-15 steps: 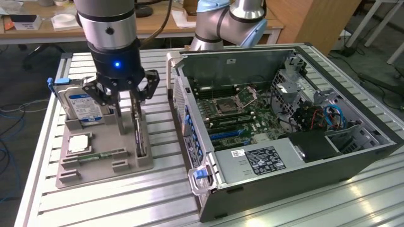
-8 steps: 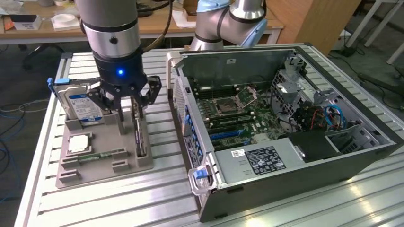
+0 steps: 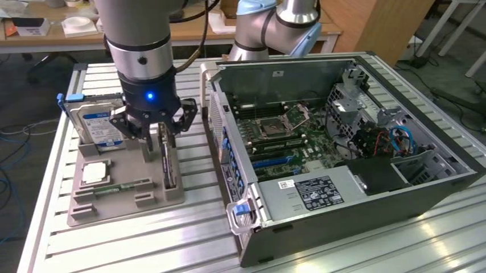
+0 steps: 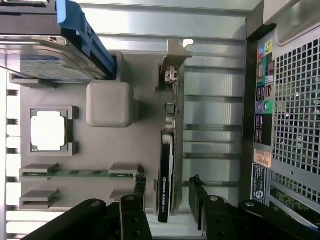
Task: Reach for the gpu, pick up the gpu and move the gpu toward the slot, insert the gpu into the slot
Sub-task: 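Pick up the gpu and move the gpu toward the slot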
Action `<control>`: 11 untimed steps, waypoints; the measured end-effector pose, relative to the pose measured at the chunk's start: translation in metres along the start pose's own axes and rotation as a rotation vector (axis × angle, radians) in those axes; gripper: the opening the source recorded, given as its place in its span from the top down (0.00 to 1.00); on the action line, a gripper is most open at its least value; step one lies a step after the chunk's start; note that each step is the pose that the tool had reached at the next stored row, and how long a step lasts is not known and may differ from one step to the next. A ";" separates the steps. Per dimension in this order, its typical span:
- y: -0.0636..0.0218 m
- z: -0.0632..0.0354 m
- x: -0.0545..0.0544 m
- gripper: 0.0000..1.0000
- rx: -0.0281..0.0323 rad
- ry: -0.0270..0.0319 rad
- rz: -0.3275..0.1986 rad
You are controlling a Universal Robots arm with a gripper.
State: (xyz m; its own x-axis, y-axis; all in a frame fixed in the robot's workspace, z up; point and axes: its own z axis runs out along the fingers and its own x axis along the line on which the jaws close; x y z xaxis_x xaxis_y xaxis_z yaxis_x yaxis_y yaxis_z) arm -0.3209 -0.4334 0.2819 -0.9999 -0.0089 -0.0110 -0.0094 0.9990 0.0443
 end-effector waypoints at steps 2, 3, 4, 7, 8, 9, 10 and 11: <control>-0.0009 0.0035 0.000 0.53 0.0000 -0.0006 0.002; -0.0014 0.0054 0.000 0.53 0.0000 -0.0009 0.003; -0.0020 0.0071 0.000 0.53 0.0000 -0.0011 0.004; -0.0043 0.0125 -0.001 0.53 0.0001 -0.0015 0.007; -0.0049 0.0143 -0.001 0.53 0.0001 -0.0016 0.008; -0.0055 0.0161 -0.001 0.53 0.0001 -0.0016 0.009; -0.0060 0.0179 0.000 0.53 0.0001 -0.0018 0.009; -0.0065 0.0197 0.000 0.53 0.0001 -0.0017 0.010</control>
State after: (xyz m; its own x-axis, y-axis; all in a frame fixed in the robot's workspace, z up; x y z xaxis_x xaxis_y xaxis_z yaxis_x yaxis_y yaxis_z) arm -0.3202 -0.4390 0.2620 -0.9999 0.0012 -0.0123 0.0007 0.9990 0.0443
